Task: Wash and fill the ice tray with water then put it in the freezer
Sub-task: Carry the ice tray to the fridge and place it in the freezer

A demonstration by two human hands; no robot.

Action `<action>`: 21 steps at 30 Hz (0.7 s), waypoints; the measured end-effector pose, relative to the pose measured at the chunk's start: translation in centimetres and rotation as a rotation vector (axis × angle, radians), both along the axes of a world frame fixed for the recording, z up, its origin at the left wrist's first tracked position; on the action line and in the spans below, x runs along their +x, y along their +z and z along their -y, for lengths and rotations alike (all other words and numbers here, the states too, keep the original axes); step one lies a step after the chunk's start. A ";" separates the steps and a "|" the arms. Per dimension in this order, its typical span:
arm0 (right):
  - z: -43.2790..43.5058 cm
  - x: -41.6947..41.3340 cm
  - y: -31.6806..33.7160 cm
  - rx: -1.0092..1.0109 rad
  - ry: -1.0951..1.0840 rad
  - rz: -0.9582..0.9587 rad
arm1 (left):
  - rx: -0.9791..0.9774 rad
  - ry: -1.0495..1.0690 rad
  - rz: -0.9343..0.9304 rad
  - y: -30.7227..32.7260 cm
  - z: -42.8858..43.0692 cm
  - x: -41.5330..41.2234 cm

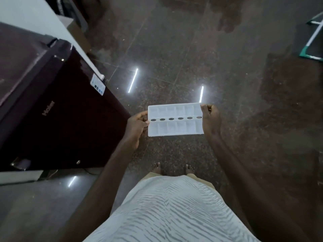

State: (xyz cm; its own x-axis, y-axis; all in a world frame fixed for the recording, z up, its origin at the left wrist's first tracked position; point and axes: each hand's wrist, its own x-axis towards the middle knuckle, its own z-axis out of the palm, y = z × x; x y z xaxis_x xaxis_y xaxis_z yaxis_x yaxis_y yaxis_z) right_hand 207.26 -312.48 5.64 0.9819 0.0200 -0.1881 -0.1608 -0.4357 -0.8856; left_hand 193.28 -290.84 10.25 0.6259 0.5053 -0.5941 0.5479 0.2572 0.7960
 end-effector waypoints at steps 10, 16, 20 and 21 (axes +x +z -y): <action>-2.4 2.8 0.0 -0.037 0.399 -0.004 | 0.026 0.402 -0.021 -1.0 4.3 -3.9; -4.8 2.6 0.5 -0.041 0.603 0.002 | 0.042 0.625 -0.017 -0.8 6.3 -6.5; -6.7 2.0 1.1 -0.057 0.705 0.054 | 0.056 0.793 0.008 -0.4 6.5 -7.5; -7.2 1.9 1.2 -0.061 0.727 0.063 | 0.065 0.819 0.011 -0.3 6.4 -7.8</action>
